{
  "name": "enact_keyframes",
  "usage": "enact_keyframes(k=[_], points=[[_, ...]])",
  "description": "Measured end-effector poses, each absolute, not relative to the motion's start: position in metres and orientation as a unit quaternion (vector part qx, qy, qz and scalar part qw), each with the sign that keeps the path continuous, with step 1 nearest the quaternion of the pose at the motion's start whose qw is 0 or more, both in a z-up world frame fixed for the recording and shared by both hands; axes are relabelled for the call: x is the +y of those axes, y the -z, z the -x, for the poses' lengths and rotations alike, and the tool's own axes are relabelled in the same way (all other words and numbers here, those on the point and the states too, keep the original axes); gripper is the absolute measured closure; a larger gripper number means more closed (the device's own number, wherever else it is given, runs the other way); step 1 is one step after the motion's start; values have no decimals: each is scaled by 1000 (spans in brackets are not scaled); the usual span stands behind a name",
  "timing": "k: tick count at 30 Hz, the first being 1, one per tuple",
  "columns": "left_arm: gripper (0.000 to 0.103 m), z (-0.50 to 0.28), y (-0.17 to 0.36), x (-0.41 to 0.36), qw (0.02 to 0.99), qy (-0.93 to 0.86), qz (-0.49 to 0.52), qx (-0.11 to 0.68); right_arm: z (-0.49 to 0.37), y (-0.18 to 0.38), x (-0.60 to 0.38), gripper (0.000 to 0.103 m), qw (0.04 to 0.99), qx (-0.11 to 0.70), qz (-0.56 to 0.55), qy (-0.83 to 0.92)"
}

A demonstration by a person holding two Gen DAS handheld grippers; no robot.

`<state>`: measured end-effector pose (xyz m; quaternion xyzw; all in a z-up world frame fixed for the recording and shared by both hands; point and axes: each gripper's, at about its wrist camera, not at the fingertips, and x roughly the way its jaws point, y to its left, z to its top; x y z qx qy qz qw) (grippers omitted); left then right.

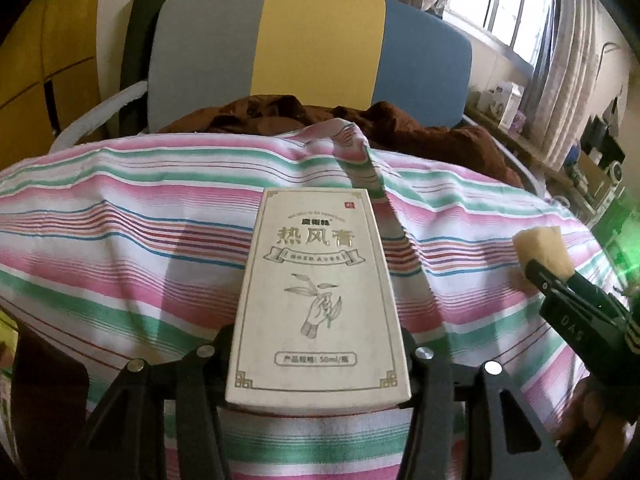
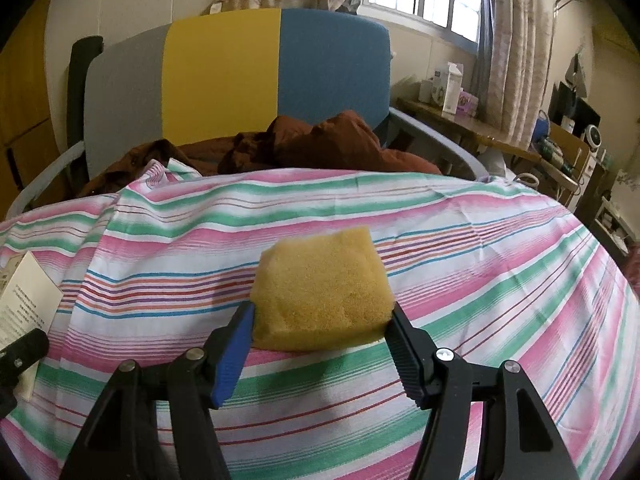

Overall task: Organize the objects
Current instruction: 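Carry the white box and yellow sponge over the tray with both tools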

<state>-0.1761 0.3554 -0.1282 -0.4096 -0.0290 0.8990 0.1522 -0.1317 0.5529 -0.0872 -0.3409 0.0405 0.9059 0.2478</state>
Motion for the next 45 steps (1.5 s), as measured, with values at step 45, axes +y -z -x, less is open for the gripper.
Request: enact_keyframes(k=[45], points=[[51, -15, 30, 181, 248, -893, 353, -127, -12, 8, 337, 39, 20, 101, 329, -939]])
